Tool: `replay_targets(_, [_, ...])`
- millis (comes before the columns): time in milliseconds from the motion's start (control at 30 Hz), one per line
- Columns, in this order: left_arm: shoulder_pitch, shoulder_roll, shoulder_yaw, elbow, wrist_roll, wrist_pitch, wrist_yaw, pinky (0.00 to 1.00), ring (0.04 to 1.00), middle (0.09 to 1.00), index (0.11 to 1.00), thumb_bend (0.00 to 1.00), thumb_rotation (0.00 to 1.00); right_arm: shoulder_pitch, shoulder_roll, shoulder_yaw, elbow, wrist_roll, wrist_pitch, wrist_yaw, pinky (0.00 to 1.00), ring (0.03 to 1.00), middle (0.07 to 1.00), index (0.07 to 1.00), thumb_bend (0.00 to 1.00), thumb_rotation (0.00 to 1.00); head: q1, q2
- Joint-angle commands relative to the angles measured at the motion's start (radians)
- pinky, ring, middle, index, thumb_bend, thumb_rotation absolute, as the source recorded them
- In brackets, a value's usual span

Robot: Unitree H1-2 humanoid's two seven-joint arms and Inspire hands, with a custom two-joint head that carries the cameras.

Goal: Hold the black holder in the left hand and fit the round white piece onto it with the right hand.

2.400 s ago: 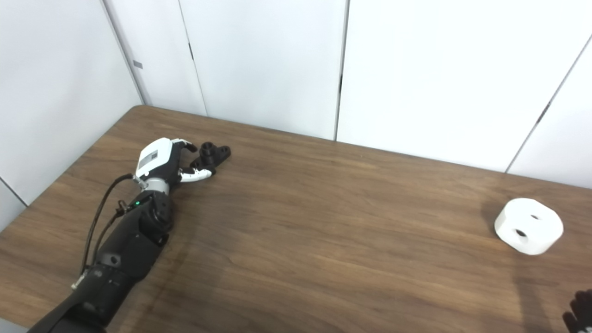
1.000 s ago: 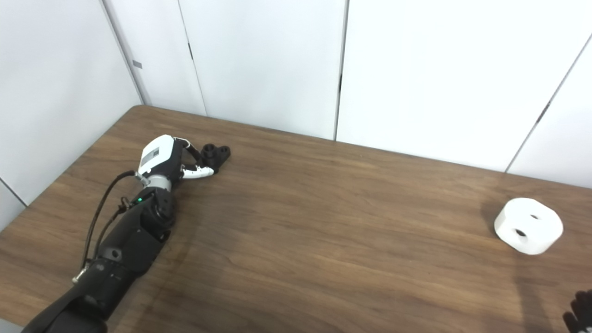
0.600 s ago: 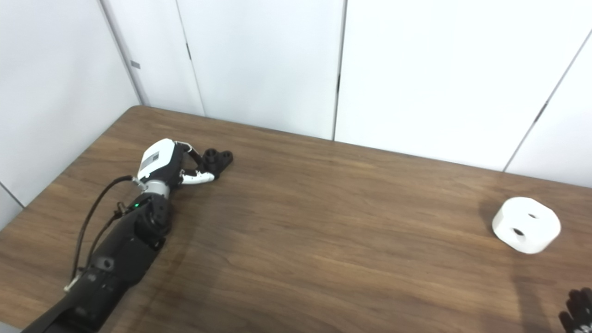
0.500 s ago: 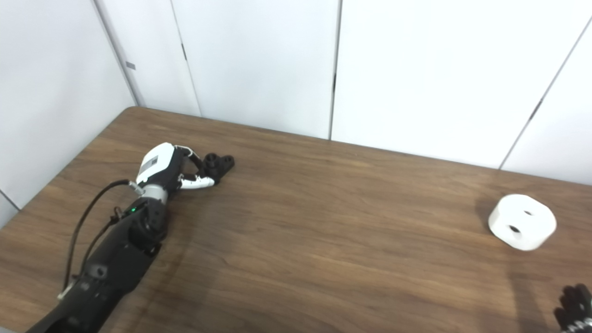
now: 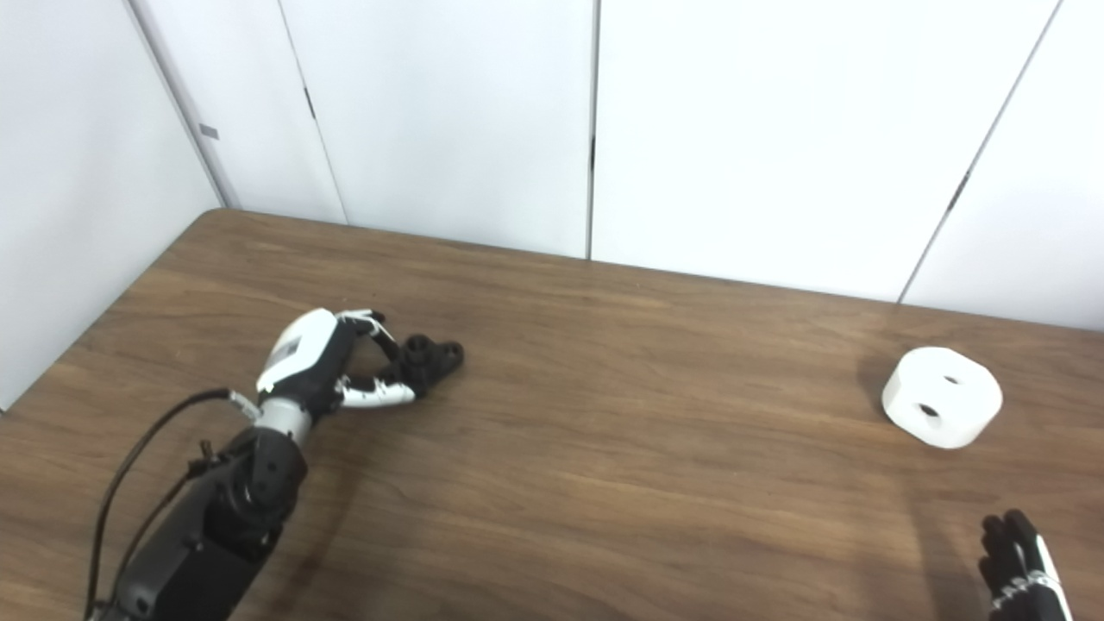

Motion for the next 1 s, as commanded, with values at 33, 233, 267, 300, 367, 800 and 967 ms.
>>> replay_targets(33, [0.024,-0.006,-0.037,-0.054,-0.002,-0.026,-0.044,0.85,0.933,0.875,0.494,0.5,0.05,0.034,0.047,0.039,0.027,-0.016,0.049,-0.008,1.0,0.968,0.945,0.946,0.54,0.98,-0.026,0.018])
replay_targets(233, [0.094,-0.027,-0.091,-0.125,0.008,-0.095,-0.047,0.86,0.922,0.862,0.492,0.5,0.05,0.037,0.054,0.045,0.006,-0.036,0.064,-0.015,1.0,0.962,0.946,0.944,0.55,0.95,-0.077,0.054])
replay_targets(267, [0.105,-0.03,-0.099,-0.136,0.013,-0.101,-0.051,0.86,0.921,0.861,0.492,0.5,0.05,0.037,0.054,0.046,0.003,-0.038,0.064,-0.015,1.0,0.961,0.945,0.946,0.55,0.95,-0.081,0.056])
replay_targets(300, [0.118,-0.033,-0.108,-0.15,0.016,-0.109,-0.058,0.86,0.92,0.861,0.492,0.5,0.05,0.038,0.054,0.048,-0.002,-0.043,0.064,-0.014,1.0,0.961,0.944,0.947,0.54,0.95,-0.091,0.066])
replay_targets(367, [0.143,-0.04,-0.128,-0.179,0.026,-0.116,-0.074,0.86,0.928,0.865,0.492,0.5,0.05,0.04,0.053,0.05,-0.011,-0.053,0.067,-0.015,1.0,0.959,0.944,0.953,0.54,0.96,-0.095,0.07])
replay_targets(800, [0.28,-0.032,-0.215,-0.351,0.003,-0.177,-0.227,0.92,0.952,0.886,0.492,0.5,0.05,0.057,0.05,0.066,-0.104,-0.07,0.14,-0.03,1.0,0.971,0.955,0.964,0.5,0.96,-0.146,0.155])
replay_targets(967, [0.312,-0.03,-0.231,-0.343,-0.01,-0.217,-0.254,0.93,0.954,0.886,0.492,0.5,0.04,0.06,0.046,0.072,-0.132,-0.082,0.161,-0.035,1.0,0.985,0.957,0.97,0.51,0.97,-0.156,0.177])
